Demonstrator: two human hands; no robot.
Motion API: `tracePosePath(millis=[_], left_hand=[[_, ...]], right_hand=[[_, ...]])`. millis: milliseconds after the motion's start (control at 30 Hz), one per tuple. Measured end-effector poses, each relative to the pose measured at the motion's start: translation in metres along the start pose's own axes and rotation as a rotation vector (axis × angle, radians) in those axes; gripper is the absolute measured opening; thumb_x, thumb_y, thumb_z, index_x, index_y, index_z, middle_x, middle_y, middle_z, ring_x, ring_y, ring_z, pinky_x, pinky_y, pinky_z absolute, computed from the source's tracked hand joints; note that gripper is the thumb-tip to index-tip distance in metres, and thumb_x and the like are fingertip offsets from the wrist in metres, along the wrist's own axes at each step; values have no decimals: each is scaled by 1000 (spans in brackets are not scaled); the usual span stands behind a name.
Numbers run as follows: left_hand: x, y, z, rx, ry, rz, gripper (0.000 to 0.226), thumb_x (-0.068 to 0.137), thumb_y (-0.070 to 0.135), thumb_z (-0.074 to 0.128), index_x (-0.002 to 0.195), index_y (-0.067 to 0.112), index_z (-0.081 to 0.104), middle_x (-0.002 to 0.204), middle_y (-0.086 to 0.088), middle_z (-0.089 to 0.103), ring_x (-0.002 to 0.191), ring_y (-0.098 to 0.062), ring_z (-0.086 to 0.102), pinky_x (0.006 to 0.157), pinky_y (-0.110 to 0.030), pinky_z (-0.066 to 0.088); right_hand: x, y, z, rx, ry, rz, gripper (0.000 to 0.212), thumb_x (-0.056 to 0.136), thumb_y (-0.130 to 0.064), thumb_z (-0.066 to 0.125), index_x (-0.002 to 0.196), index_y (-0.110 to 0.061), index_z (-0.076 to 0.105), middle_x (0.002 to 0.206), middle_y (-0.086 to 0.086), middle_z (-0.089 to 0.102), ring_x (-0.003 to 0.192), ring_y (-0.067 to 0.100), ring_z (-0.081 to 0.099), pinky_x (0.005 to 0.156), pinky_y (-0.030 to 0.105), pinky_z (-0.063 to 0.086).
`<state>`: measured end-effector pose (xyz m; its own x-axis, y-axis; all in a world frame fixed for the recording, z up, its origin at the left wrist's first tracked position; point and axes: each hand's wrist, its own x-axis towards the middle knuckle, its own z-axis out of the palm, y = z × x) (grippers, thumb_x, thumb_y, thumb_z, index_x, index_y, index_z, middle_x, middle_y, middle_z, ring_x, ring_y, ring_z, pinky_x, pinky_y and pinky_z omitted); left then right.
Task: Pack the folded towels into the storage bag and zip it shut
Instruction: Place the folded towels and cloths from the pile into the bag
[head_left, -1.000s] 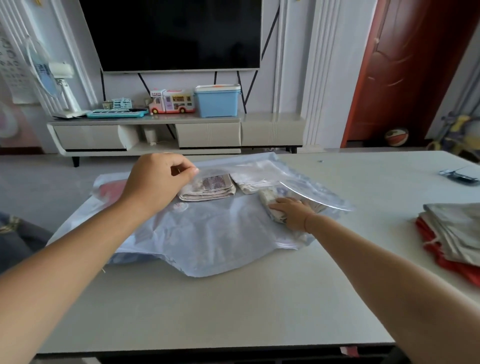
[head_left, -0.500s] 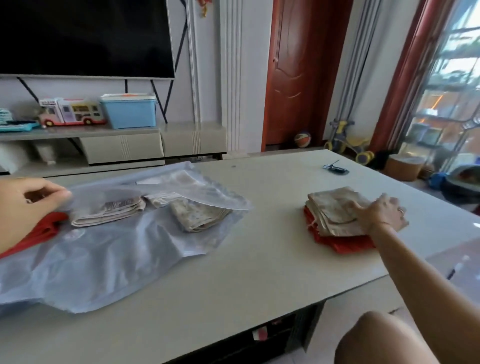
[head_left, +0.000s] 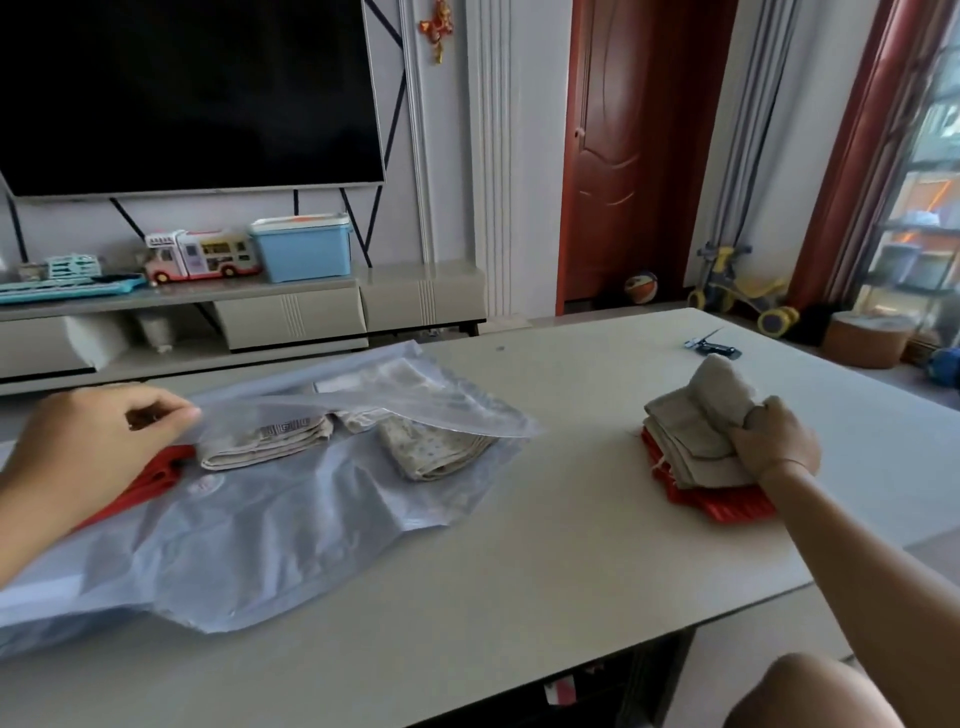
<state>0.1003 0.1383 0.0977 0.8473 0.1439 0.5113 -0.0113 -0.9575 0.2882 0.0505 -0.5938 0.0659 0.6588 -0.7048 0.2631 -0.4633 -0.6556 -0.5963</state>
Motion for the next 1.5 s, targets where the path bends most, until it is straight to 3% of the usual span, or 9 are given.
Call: tracePosePath(millis=[267, 401, 534, 734, 868, 1035, 1202, 1335, 1502], left_hand=[[-8, 24, -9, -133, 37, 69, 32, 75, 71, 54, 91, 46, 67, 75, 28, 68, 67, 2, 64, 59, -33, 57], [-8, 27, -11, -162, 18, 34, 38, 74, 72, 53, 95, 44, 67, 75, 25, 69, 68, -1, 65, 60, -36, 58], [-12, 27, -16, -170, 39, 59, 41, 73, 74, 52, 95, 43, 67, 76, 25, 69, 70, -1, 66, 61, -37, 58], [-42, 95, -55, -167, 114, 93, 27, 73, 70, 54, 83, 48, 66, 67, 26, 66, 62, -5, 62, 58, -30, 54], [-57, 130, -72, -139, 110, 124, 10, 77, 47, 65, 71, 39, 67, 61, 24, 60, 60, -3, 54, 53, -18, 38], [-64, 152, -80, -118, 65, 106, 10, 82, 30, 68, 80, 22, 74, 70, 3, 62, 70, -15, 53, 61, -26, 35], [-65, 158, -85, -143, 94, 78, 15, 83, 25, 67, 85, 14, 76, 88, -8, 74, 81, -23, 61, 70, -26, 38], [-63, 161, -90, -146, 112, 63, 14, 82, 26, 67, 84, 15, 76, 89, -7, 75, 83, -21, 63, 70, -26, 40], [-61, 160, -93, -183, 110, 65, 15, 80, 26, 68, 83, 13, 76, 86, -8, 75, 83, -23, 66, 72, -28, 45]], right_hand=[[-9, -35, -20, 532, 37, -101, 36, 79, -27, 68, 107, -8, 56, 92, 7, 58, 82, 24, 53, 71, 34, 42], [-12, -60, -35, 1168, -341, 155, 29, 87, -14, 62, 114, -8, 55, 86, 5, 64, 70, 15, 62, 55, 24, 53], [-26, -78, -39, 1245, -719, 213, 14, 94, -16, 49, 84, -7, 54, 47, 1, 59, 35, 8, 51, 38, 14, 43], [-74, -69, -33, 1196, -1189, 68, 28, 85, -19, 57, 99, -1, 73, 96, 17, 74, 82, 25, 73, 70, 34, 61], [-109, -49, 2, 584, -1003, -55, 73, 63, -28, 85, 121, 5, 56, 108, 22, 68, 92, 30, 67, 79, 40, 60], [-119, -35, 17, 195, -546, 38, 90, 67, -57, 74, 133, -3, 45, 132, 20, 50, 118, 37, 50, 100, 48, 45], [-163, -43, 25, -44, -553, -171, 82, 67, -67, 66, 130, -16, 52, 122, 15, 58, 112, 36, 55, 94, 43, 48], [-186, -63, 35, 263, -500, -100, 59, 66, -25, 84, 111, -4, 52, 106, 17, 64, 90, 31, 58, 79, 37, 48], [-204, -84, 9, 827, -652, -290, 47, 65, -6, 83, 102, -26, 61, 92, 0, 66, 81, 17, 65, 63, 25, 55]])
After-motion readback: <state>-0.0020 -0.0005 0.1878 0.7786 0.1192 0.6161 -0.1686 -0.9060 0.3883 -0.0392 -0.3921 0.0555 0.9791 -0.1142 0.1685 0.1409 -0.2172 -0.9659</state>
